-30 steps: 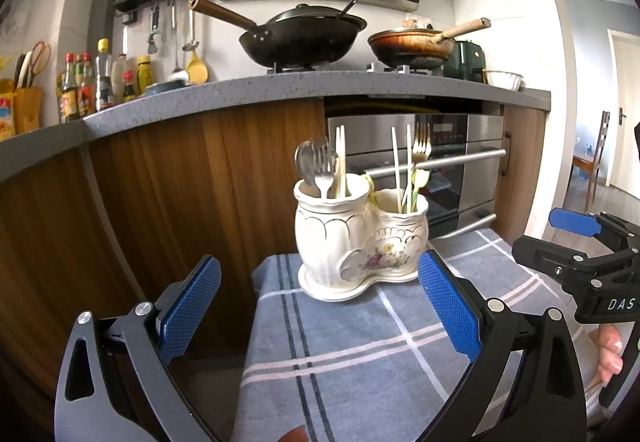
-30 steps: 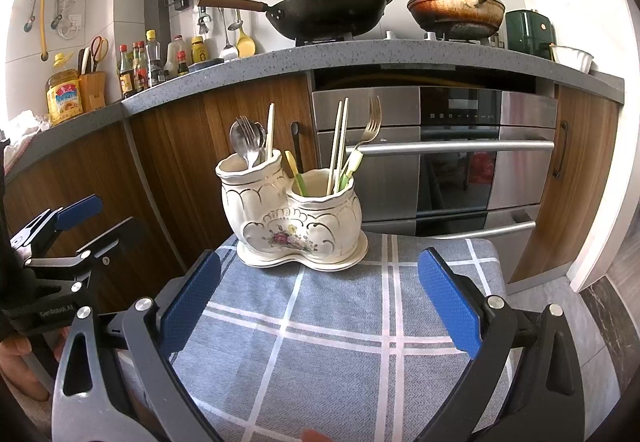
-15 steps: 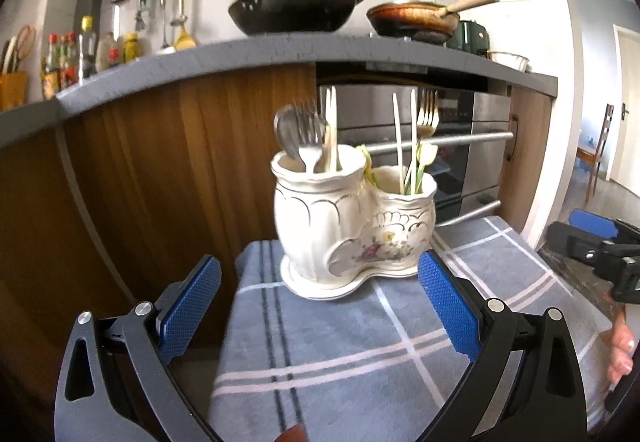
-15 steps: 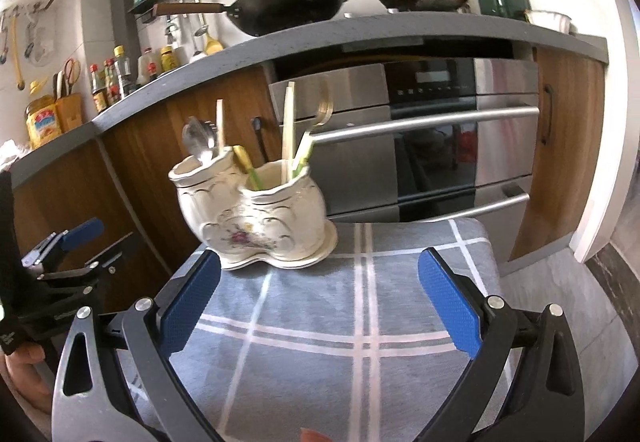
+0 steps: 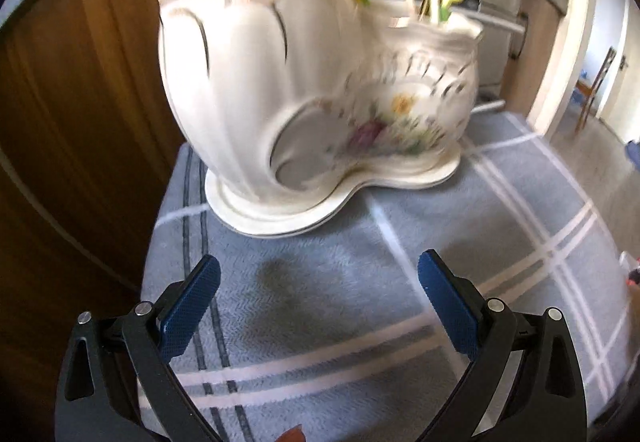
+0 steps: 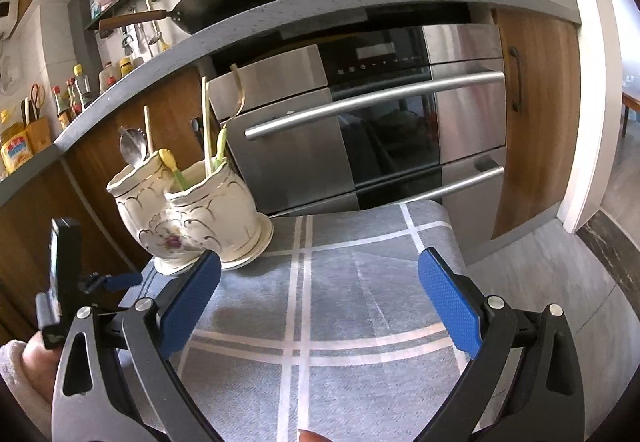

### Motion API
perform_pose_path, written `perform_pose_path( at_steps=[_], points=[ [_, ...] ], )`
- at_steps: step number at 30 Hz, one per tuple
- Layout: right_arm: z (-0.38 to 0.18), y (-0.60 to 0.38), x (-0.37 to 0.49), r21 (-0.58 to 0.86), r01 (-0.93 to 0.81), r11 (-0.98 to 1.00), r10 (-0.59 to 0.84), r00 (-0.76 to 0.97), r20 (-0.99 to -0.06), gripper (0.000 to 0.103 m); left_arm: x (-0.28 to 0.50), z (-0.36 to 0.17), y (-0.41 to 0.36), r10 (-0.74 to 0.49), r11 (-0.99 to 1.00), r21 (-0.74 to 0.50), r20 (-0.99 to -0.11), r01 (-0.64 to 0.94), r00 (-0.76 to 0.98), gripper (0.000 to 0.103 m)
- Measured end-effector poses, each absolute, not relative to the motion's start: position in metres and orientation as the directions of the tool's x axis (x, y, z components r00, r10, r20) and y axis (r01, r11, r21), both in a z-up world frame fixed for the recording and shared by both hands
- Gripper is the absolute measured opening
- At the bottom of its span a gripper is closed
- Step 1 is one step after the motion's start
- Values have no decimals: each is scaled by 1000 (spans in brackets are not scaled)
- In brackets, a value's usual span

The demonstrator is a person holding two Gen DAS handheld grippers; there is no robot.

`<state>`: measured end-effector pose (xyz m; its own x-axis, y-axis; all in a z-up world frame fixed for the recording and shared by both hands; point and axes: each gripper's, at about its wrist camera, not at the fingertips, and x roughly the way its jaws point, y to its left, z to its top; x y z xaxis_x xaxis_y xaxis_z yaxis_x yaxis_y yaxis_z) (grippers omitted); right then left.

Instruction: Organize utensils

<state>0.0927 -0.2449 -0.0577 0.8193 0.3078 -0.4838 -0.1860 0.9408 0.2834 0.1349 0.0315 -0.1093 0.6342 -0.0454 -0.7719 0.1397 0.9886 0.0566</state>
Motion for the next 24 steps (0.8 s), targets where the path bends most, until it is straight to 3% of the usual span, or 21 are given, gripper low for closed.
perform_pose_path(
  at_steps=[6,18,24],
  points=[
    [-66,-251,100,327,-174,929,329,793,-513,97,143,-126,35,-74,987,20,-822,160,565,99],
    [-74,-263,115,391,-134,911,347,762,-547,97,138,-128,37,-70,987,26,-820,160,567,99],
    [-71,-268,108,378,-154,913,348,779,-521,97,140,-128,37,-69,987,27,-821,160,566,99]
  ],
)
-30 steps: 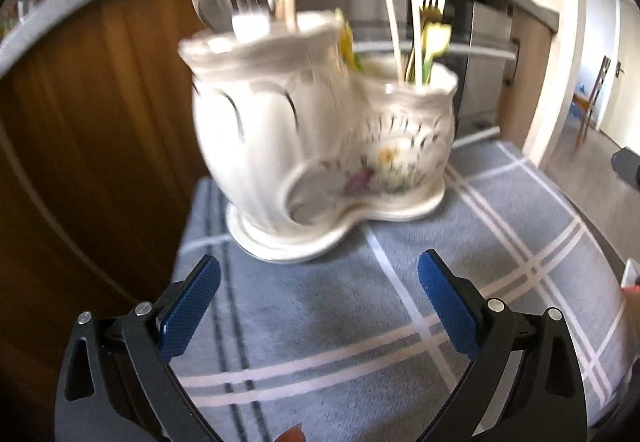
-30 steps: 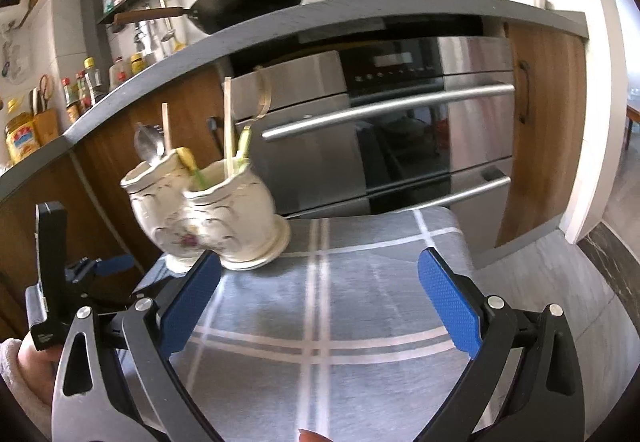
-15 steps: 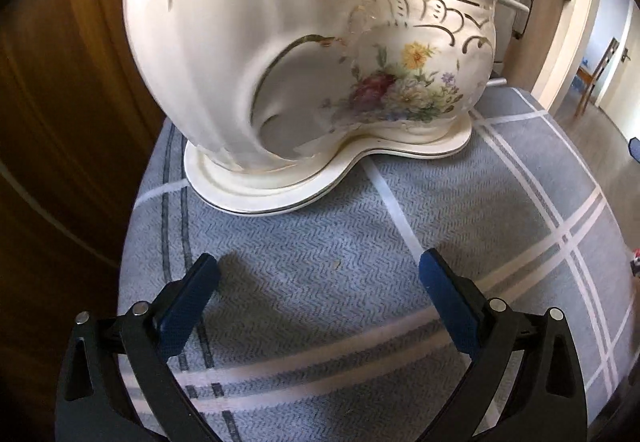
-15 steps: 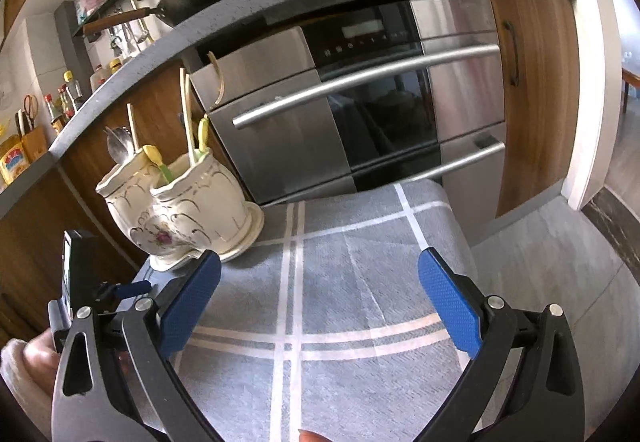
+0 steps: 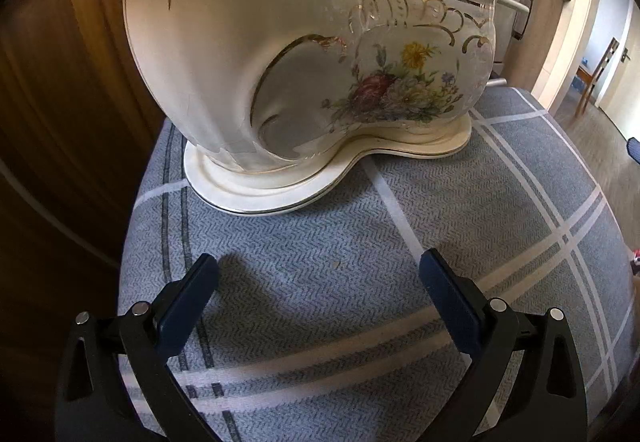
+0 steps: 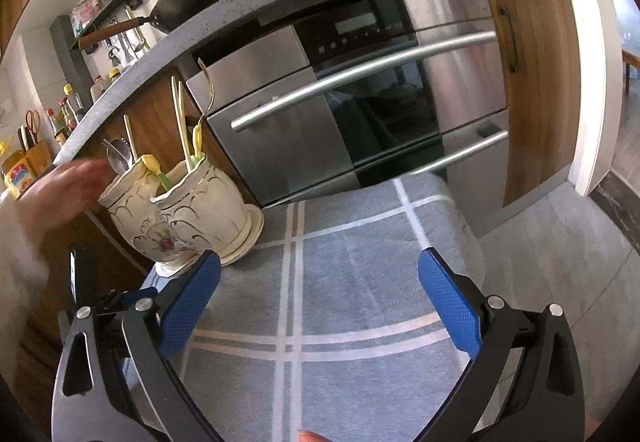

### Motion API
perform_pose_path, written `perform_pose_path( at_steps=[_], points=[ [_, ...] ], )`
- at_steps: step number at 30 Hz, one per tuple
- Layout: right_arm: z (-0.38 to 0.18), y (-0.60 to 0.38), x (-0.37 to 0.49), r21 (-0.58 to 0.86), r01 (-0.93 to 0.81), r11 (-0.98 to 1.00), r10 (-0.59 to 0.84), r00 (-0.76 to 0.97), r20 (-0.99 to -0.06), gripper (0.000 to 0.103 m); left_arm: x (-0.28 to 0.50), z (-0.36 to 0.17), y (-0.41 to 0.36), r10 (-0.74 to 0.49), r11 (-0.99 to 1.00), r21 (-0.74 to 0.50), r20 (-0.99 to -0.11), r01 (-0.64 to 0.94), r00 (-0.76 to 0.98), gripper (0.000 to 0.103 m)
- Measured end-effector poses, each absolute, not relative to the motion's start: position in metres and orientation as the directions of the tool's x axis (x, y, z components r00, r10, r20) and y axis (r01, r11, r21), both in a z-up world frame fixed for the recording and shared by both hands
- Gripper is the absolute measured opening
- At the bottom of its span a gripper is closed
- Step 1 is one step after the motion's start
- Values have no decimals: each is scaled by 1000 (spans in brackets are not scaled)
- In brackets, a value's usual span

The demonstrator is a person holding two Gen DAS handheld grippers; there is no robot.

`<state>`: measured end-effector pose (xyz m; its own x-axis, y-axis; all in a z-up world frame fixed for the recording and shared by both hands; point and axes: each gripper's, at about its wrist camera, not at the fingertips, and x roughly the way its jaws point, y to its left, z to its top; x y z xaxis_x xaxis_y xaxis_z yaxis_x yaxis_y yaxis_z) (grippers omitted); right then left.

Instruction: Organize utensils

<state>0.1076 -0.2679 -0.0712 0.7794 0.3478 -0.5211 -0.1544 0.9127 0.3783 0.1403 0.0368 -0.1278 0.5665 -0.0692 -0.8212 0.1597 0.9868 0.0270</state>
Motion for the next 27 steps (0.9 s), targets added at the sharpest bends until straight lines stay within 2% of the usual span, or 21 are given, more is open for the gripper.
perform_pose_path(
  at_steps=[27],
  points=[
    [-70,-280,101,397,-131,909,343,776,-529,97,141,-128,33,-67,987,30,-820,160,568,99]
  ],
)
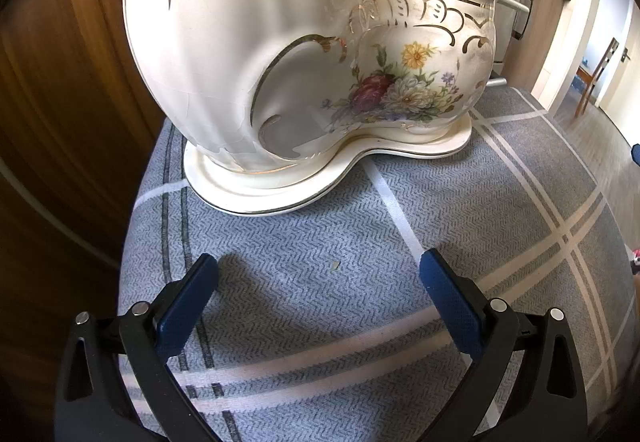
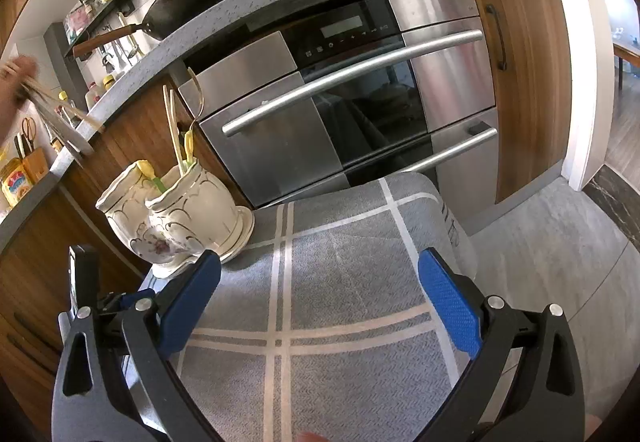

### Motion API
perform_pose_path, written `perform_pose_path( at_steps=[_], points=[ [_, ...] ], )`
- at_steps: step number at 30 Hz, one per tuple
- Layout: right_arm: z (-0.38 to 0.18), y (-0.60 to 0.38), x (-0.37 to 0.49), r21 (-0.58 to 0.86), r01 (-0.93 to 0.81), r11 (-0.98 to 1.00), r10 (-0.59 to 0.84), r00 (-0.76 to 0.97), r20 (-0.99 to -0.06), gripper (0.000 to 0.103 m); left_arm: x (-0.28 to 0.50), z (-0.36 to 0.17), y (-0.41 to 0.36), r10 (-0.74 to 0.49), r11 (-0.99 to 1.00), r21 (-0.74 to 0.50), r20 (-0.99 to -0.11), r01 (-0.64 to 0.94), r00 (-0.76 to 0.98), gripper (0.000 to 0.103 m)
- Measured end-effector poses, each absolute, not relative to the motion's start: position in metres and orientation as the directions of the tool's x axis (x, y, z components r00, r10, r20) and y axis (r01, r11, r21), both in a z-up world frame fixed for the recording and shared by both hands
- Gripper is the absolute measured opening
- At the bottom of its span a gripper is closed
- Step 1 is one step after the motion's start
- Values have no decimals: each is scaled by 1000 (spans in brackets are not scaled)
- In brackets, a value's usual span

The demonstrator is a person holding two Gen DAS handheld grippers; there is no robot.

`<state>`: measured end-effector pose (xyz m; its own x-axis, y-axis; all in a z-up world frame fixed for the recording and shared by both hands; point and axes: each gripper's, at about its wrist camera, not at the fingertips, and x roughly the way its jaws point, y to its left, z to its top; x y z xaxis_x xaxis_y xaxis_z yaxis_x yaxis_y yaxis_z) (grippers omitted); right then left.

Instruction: Organize utensils

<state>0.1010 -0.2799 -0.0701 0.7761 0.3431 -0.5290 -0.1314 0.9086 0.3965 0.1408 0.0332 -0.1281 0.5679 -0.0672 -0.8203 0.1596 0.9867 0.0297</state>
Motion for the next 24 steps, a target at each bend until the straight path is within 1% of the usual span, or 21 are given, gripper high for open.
perform_pose_path(
  at_steps=[6,12,17,22,24],
  points=[
    [-71,-282,99,402,-114,909,333,780,-530,97,141,-127,32,-67,987,30,-820,159,568,99],
    [-70,-284,93,416,-134,899,356,778,-518,97,142,-129,32,-67,987,30,-820,159,569,99],
    [-72,-294,97,422,-102,901,334,785,-522,97,142,-129,31,-66,987,31,-821,159,568,99],
    [-75,-296,101,454,-87,887,348,773,-531,97,142,-130,32,-67,987,30,-820,160,568,99],
    [-75,-294,101,442,-89,893,340,777,-530,97,142,-130,31,-67,987,30,-820,160,568,99]
  ],
)
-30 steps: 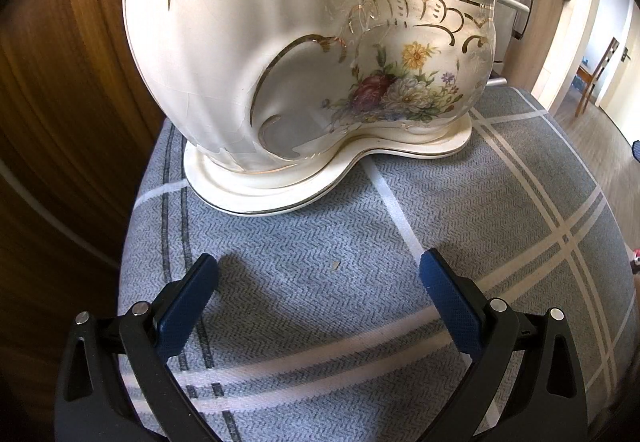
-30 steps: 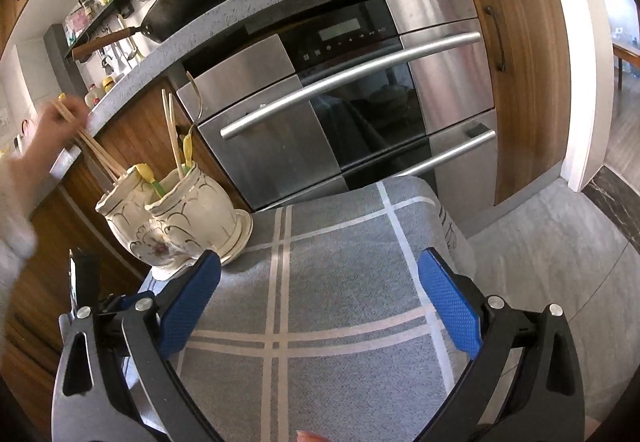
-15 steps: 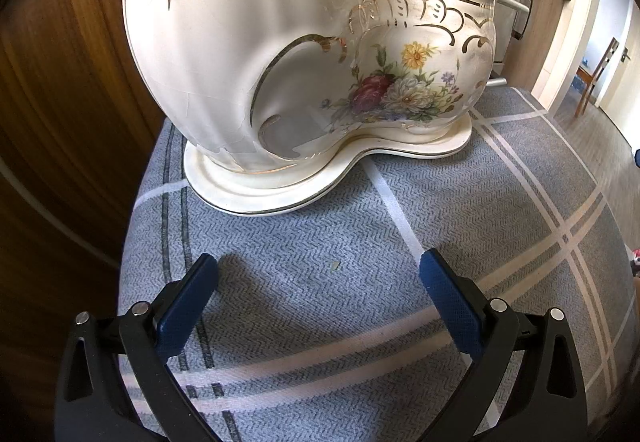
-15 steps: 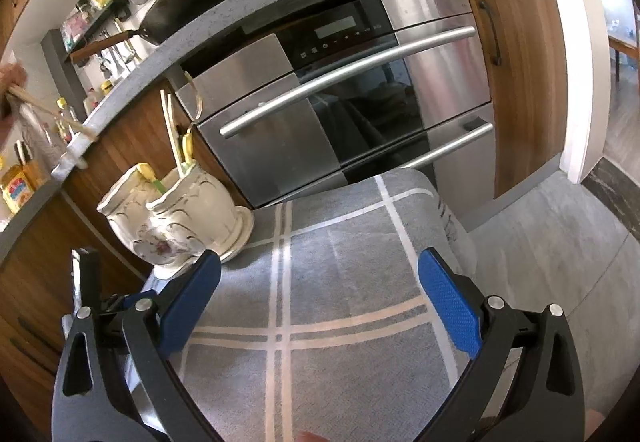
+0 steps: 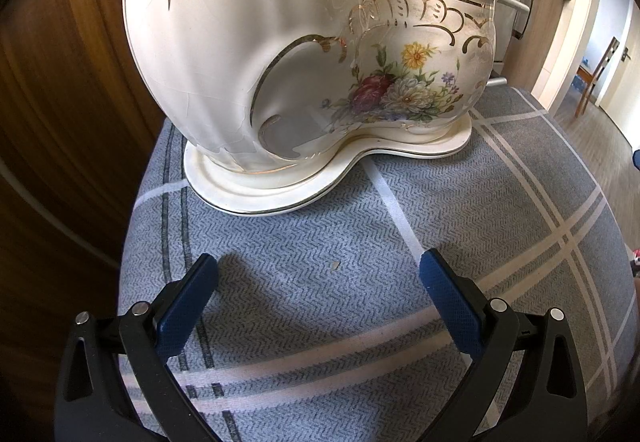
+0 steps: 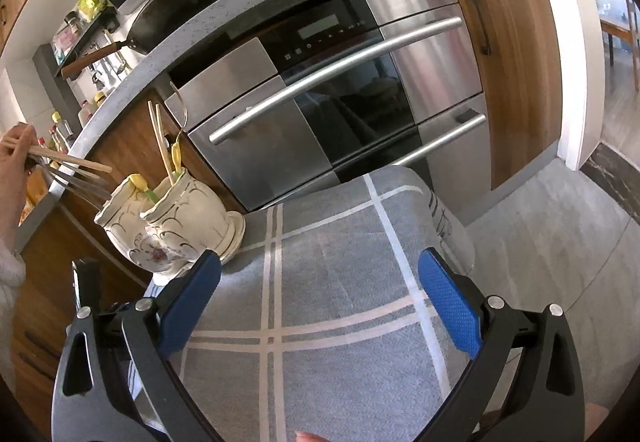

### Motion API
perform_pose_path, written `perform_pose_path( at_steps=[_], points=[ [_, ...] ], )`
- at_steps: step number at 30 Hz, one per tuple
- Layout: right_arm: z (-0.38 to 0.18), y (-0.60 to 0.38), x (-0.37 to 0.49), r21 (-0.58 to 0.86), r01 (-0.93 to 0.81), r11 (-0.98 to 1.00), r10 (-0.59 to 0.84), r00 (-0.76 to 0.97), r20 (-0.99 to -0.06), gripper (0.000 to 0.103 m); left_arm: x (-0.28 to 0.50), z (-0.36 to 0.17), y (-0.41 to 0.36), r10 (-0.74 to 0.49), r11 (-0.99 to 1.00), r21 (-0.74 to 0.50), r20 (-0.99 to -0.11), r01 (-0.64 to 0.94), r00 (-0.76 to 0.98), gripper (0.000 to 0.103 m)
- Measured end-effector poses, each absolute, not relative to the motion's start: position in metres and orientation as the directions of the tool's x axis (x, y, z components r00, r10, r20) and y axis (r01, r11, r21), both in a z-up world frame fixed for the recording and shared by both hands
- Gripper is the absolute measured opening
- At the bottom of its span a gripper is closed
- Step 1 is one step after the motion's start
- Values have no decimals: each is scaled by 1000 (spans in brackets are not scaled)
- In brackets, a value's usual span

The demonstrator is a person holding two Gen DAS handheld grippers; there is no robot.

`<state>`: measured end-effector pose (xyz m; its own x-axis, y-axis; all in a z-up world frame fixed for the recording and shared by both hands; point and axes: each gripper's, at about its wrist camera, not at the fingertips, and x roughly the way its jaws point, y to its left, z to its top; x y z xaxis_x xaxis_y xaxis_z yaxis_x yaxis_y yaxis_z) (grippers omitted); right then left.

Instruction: Organize utensils

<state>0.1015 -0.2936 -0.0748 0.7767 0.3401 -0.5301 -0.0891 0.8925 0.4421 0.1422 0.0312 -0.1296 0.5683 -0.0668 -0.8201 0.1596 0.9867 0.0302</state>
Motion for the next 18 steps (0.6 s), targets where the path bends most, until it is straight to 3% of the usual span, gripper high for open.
perform_pose_path(
  at_steps=[18],
  points=[
    [-83,-274,112,358,-94,929,302,752,-586,97,142,-130,32,-68,987,29,-819,160,569,99]
  ],
)
